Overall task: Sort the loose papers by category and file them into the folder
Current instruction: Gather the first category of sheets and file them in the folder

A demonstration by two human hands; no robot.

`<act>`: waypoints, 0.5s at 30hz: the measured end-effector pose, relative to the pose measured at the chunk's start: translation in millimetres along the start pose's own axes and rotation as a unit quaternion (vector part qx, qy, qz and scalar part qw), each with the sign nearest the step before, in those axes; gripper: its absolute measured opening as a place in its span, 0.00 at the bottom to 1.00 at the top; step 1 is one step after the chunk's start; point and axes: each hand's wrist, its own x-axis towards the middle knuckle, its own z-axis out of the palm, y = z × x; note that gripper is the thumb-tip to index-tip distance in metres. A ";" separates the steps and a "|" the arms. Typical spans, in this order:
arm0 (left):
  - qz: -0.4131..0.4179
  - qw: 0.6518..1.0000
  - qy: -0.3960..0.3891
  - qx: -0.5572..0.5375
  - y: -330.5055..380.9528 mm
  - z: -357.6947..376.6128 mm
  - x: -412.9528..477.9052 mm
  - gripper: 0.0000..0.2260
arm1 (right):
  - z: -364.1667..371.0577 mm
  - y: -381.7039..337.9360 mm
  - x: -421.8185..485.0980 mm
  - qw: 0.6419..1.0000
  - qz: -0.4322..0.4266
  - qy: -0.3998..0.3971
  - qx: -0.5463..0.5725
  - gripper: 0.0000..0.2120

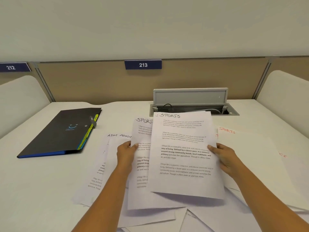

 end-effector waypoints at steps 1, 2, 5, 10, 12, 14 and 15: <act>-0.008 0.999 -0.010 -0.031 0.0 1.9 -1.0 0.04 | 5.4 0.4 -2.4 1.000 0.003 -0.007 -0.004 0.11; -0.014 0.998 -0.018 -0.056 -0.4 3.6 -1.9 0.05 | 10.9 1.2 -4.6 1.000 0.006 -0.014 -0.008 0.11; -0.025 0.994 -0.045 -0.096 -6.5 5.9 0.3 0.08 | 25.4 4.6 -12.3 0.999 0.012 -0.033 -0.020 0.08; -0.042 0.996 -0.035 -0.065 -9.8 4.4 -5.2 0.03 | 37.6 15.8 -20.1 0.999 0.026 -0.036 -0.026 0.09; -0.040 0.997 -0.014 -0.069 -8.1 4.5 -10.7 0.05 | 37.5 18.5 -21.8 0.999 0.017 -0.033 -0.023 0.09; -0.042 0.997 0.000 -0.072 -7.9 6.0 -13.8 0.06 | 35.0 20.0 -22.5 0.999 0.008 -0.025 -0.031 0.08; -0.045 0.996 0.003 -0.073 -8.2 7.1 -15.3 0.07 | 32.8 20.6 -22.5 0.999 0.005 -0.020 -0.038 0.07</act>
